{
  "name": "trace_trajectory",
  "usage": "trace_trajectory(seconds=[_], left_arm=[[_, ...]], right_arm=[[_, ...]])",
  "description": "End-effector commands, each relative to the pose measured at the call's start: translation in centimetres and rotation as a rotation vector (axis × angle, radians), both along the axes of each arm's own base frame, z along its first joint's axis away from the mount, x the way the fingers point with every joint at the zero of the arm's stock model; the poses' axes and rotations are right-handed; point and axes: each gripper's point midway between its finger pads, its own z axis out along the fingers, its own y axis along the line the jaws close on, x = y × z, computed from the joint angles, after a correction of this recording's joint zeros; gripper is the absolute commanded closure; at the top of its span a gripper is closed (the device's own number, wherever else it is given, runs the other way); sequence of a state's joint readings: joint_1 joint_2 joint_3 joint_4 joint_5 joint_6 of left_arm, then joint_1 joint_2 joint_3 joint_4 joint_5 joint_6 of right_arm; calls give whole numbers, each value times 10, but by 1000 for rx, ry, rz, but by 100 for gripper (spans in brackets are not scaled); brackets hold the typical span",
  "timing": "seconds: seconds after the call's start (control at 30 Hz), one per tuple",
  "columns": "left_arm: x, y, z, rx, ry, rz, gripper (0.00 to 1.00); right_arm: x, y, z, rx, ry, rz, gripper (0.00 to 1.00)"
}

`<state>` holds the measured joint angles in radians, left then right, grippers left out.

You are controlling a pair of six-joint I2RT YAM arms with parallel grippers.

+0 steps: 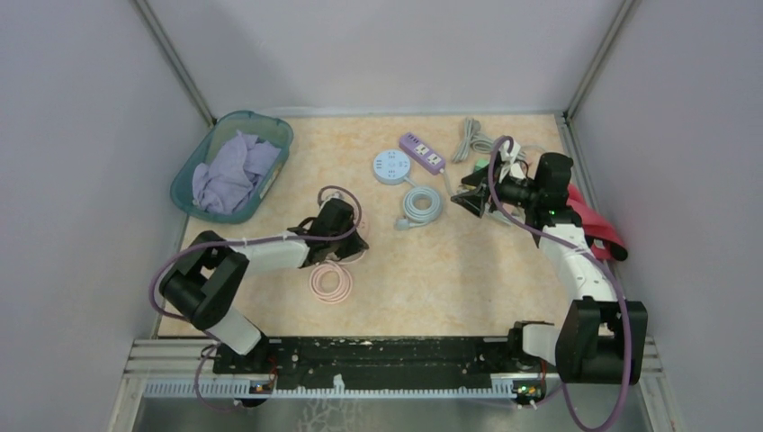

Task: Pull the plug off the socket
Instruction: Move the socket to the center of the board.

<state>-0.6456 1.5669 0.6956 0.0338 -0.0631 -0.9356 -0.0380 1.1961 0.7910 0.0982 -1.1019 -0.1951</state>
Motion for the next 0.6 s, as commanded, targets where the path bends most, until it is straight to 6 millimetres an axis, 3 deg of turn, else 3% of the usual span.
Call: trace_trajectory(seconds=[0.0, 0.1, 0.3, 0.57], left_arm=[[-3, -41, 7, 22, -95, -199, 99], [-11, -50, -2, 61, -81, -255, 97], [-24, -61, -11, 75, -72, -331, 67], [-32, -70, 20, 27, -198, -414, 37]], right_arm=[[0, 0, 32, -10, -123, 23, 39], [0, 0, 32, -10, -121, 23, 39], [-1, 1, 33, -10, -122, 23, 39], [-2, 1, 33, -13, -128, 29, 39]])
